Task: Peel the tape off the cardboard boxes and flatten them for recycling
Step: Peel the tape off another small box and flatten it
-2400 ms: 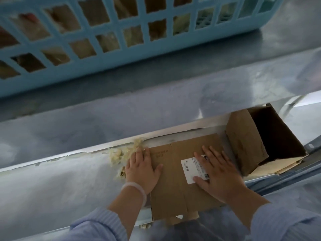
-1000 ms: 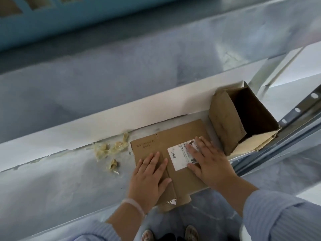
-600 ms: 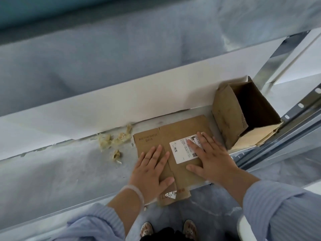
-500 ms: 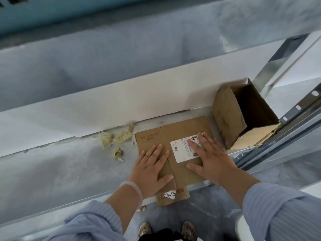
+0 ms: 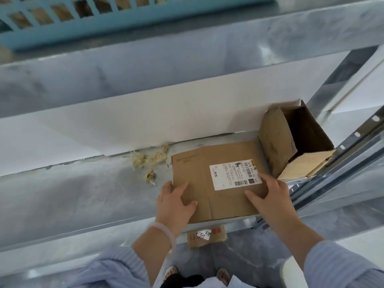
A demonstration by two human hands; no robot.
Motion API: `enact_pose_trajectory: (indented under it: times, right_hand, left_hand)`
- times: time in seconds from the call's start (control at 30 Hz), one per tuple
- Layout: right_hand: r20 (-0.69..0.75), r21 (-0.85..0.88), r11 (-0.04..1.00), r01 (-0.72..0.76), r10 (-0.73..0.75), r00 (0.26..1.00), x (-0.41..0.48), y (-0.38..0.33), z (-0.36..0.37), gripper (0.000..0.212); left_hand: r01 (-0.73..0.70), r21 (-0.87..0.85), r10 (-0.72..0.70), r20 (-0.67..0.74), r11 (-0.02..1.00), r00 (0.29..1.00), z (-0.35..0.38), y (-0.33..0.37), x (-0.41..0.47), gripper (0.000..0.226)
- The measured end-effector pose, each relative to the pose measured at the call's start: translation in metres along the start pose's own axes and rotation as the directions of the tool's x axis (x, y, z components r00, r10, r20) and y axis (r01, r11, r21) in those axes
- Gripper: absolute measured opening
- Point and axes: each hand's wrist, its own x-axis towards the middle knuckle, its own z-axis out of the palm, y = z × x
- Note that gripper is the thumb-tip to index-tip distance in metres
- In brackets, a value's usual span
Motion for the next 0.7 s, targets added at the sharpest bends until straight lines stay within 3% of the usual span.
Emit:
enact_pose_trajectory:
  times: [0.13,0.4,0.53,0.7]
  right_hand:
    - [-0.059,0.000,1.000,0.004,-0.004,0.998,-0.009,-0.005,-0.012,0.065]
    - [-0.180,0.070,0.989,0.128,-0.114,0.977,-0.062,-0.018,-0.024,0.074]
    - [-0.130,0.011,0.983,0.184,-0.181,0.975,-0.091,-0.047,-0.013,0.065]
    - [0.001,0.016,0.952,0.304,-0.304,0.953,-0.144,-0.111,0.041,0.059]
  left_hand:
    - [0.014,-0.145,-0.014,-0.002,0.989,1.000,-0.011,0.007,0.002,0.056]
    - [-0.199,-0.398,0.193,-0.056,0.895,0.980,-0.041,-0.002,-0.026,0.044]
    - [-0.149,-0.636,0.140,-0.066,0.757,0.988,-0.079,-0.032,-0.043,0.035]
    - [-0.155,-0.695,0.059,-0.160,0.702,0.985,-0.152,-0.120,-0.083,0.034]
